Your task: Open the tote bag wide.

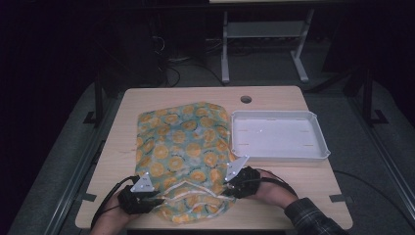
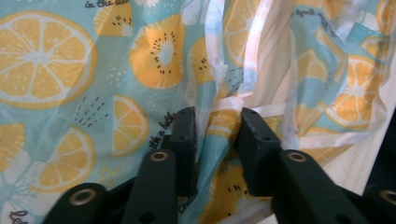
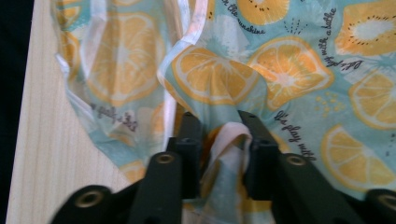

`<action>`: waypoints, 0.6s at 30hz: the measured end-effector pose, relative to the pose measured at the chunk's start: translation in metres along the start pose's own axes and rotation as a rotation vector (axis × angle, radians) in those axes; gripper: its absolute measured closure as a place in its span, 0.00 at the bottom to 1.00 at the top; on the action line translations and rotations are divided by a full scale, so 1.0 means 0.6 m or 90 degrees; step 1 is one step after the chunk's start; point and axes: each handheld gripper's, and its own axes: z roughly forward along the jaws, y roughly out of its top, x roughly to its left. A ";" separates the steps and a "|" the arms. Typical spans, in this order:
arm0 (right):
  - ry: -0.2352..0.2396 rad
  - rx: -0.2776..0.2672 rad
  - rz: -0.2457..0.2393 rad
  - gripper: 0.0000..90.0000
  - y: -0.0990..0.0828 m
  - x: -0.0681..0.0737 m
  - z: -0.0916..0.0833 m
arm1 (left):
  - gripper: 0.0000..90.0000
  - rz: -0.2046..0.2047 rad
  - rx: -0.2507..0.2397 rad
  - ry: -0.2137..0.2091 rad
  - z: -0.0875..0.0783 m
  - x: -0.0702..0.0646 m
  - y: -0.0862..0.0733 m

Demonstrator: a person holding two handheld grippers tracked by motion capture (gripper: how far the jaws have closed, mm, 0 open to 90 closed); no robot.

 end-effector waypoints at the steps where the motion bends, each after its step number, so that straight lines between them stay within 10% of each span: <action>1: 0.000 0.000 0.002 0.84 0.001 0.000 0.000 | 0.82 0.001 0.000 -0.001 0.000 0.001 0.000; 18: 0.008 0.008 -0.006 0.97 0.001 0.002 -0.002 | 0.99 -0.015 0.003 -0.055 -0.004 0.004 -0.005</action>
